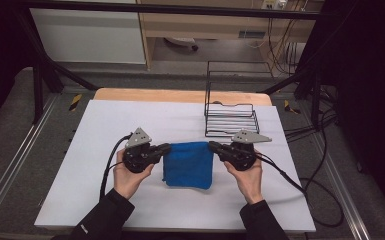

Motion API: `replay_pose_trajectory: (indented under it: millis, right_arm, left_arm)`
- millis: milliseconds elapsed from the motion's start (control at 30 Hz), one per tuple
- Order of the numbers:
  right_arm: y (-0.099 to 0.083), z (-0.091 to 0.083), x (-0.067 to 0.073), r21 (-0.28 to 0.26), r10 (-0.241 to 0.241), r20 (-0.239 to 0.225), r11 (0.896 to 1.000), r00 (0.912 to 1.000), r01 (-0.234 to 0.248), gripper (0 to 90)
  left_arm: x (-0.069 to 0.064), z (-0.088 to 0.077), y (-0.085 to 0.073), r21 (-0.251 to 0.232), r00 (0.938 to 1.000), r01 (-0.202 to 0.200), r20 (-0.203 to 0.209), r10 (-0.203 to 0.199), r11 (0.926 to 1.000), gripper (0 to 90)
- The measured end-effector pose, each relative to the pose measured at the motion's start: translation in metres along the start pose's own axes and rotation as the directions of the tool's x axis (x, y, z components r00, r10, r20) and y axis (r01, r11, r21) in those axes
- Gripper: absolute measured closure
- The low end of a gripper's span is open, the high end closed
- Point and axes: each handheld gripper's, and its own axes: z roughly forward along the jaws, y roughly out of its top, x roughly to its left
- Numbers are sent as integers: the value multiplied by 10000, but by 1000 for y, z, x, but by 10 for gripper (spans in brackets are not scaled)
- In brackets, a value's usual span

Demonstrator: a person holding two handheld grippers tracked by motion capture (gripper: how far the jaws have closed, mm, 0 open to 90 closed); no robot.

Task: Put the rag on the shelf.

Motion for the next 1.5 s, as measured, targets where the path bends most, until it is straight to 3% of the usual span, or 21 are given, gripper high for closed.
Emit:
replay_pose_trajectory:
  millis: [533,800,1100,1500]
  right_arm:
    - [16,-21,6,-590,-487,333,9970,9983,506,861]
    - [32,-42,4,-1278,-650,792,9890,9947,748,862]
    - [45,-58,-3,-1804,-666,1313,9795,9891,899,862]
    - [66,-78,-12,-2424,-710,1987,9628,9775,1192,863]
  left_arm:
    - [-14,-8,20,-685,9999,-46,-143,36,9976,840]
    - [-19,3,34,-1096,10000,50,5,-50,9940,840]
    - [-24,17,56,-1583,9998,192,110,-177,9872,840]
    - [-35,25,91,-2320,9995,-276,103,309,9723,841]
